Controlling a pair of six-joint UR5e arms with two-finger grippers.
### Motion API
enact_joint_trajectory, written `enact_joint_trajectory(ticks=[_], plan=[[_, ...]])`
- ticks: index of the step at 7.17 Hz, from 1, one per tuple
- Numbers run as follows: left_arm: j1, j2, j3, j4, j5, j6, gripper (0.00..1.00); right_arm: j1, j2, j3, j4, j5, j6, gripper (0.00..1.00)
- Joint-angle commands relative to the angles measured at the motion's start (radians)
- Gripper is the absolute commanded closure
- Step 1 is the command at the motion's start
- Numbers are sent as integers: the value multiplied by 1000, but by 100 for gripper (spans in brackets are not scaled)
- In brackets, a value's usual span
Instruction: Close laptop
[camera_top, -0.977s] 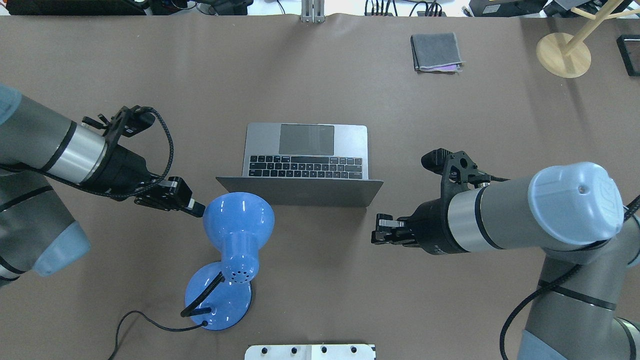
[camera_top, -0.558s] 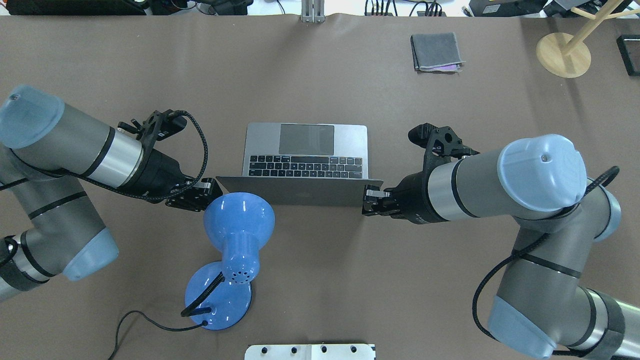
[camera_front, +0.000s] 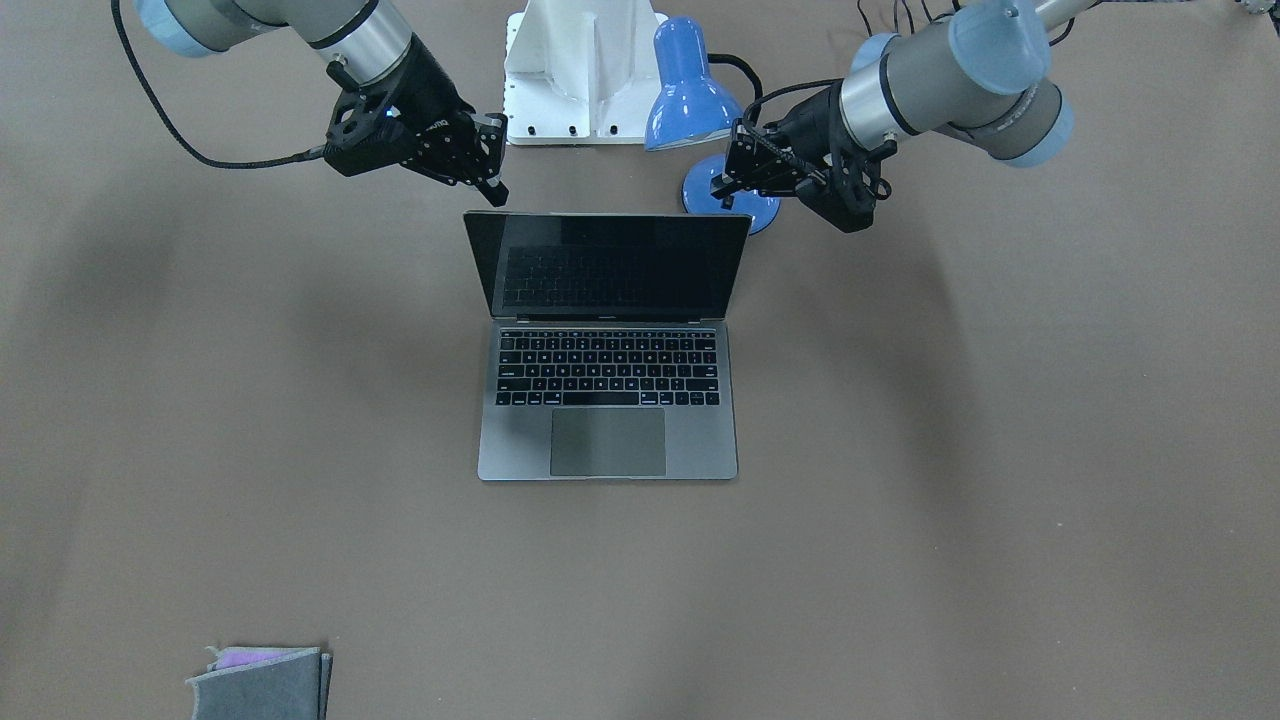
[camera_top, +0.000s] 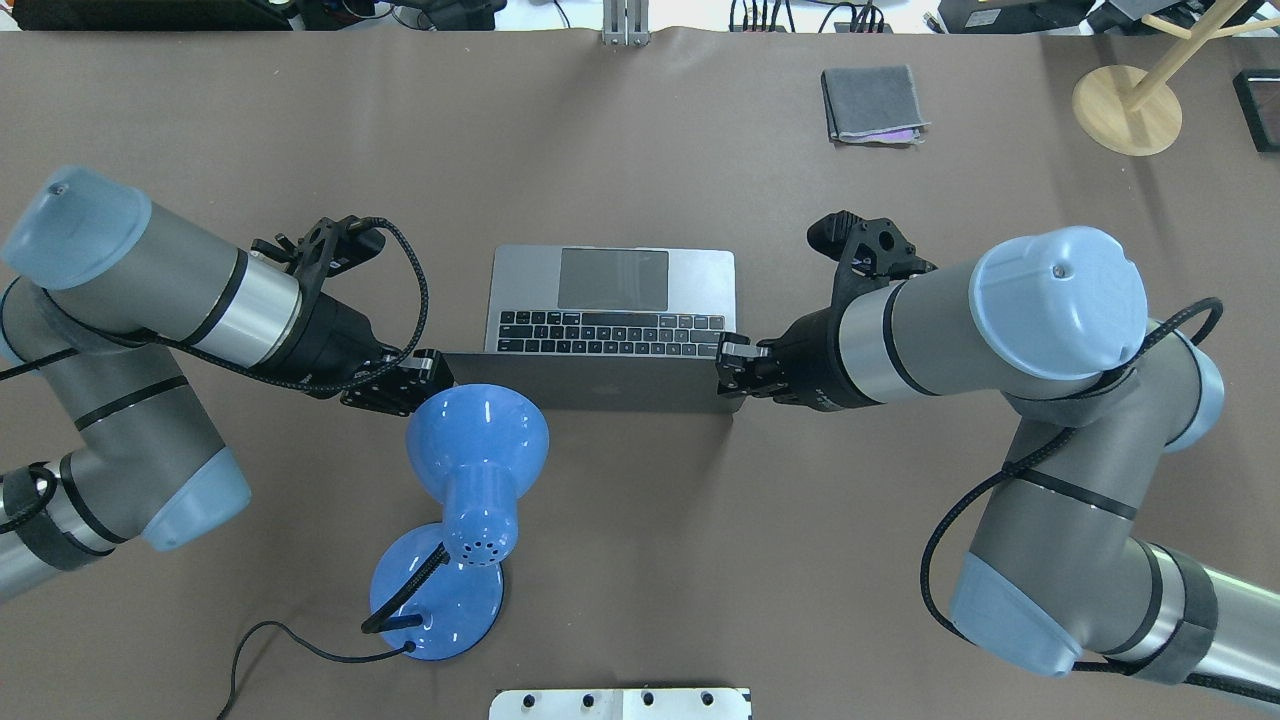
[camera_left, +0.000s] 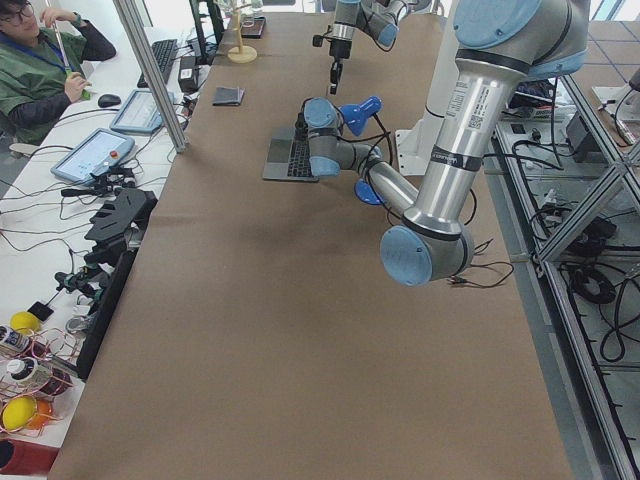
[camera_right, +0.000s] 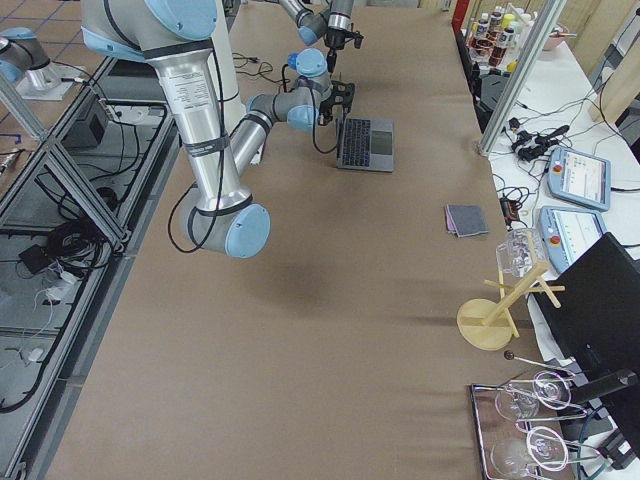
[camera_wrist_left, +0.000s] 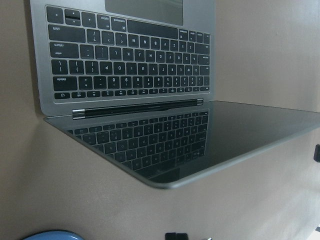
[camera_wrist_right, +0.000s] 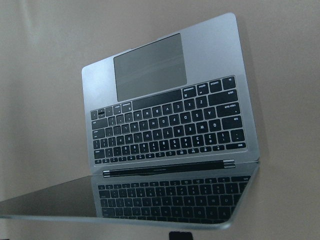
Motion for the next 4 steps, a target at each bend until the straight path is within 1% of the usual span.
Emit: enact_joint_trajectory(ticks=[1,4], plan=[[-30,-24,30,2,-2,4,100,27,22,-29,-2,4,0,100],[-60,-56,56,21,-1,5,100,61,59,-93,-2,7,-14,100]])
